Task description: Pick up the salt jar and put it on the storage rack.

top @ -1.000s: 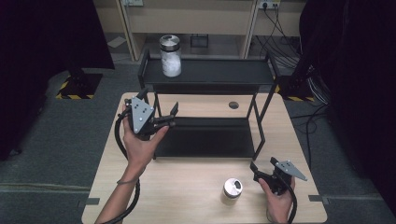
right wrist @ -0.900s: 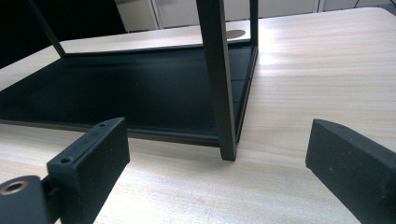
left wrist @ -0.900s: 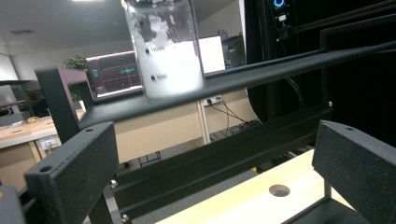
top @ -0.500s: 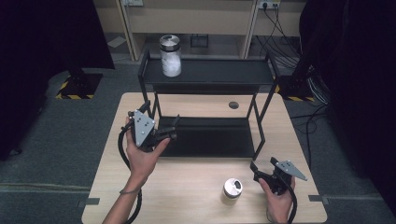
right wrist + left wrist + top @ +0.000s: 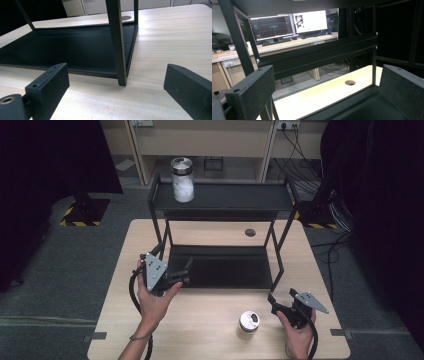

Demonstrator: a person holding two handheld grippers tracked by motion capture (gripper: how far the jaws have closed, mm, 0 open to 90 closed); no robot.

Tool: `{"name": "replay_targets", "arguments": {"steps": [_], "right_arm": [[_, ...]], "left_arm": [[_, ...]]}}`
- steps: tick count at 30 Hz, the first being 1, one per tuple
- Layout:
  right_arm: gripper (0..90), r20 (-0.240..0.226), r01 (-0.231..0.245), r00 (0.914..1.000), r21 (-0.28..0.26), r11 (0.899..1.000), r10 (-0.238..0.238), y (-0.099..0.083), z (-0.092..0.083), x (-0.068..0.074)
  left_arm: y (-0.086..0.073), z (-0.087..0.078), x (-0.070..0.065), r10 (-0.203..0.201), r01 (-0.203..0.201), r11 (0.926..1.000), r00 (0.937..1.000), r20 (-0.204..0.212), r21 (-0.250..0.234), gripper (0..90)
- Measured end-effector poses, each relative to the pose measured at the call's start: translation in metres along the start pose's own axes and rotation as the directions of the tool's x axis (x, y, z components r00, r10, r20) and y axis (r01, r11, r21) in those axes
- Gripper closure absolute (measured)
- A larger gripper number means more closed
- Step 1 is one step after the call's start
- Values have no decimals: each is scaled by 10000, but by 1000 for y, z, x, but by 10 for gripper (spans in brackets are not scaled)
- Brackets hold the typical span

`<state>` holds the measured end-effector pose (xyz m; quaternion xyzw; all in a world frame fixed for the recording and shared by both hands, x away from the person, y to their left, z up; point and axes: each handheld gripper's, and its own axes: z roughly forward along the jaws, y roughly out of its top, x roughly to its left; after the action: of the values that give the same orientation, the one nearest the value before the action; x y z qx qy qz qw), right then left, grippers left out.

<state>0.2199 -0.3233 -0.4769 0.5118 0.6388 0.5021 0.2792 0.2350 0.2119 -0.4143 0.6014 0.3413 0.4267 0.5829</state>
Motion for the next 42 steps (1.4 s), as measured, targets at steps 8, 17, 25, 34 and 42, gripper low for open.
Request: {"name": "replay_targets", "arguments": {"steps": [8,17,25,34,42], "right_arm": [[63,1,15,10000,4,10000,-15,0,0,0],[63,-8,3,10000,6,10000,-3,0,0,0],[63,-1,15,10000,4,10000,-15,0,0,0],[63,-6,20,10000,7,10000,-20,0,0,0],[63,-5,45,10000,-2,10000,-45,0,0,0]], "left_arm": [[-18,-6,-3,-248,247,9997,9996,164,33,0],[-34,-9,-7,-437,432,9988,9988,214,246,0],[-43,-11,-10,-463,453,9982,9986,261,384,0],[-55,-14,-16,-453,430,9972,9983,369,613,0],[-64,-17,-18,-503,468,9954,9980,393,837,0]]}}
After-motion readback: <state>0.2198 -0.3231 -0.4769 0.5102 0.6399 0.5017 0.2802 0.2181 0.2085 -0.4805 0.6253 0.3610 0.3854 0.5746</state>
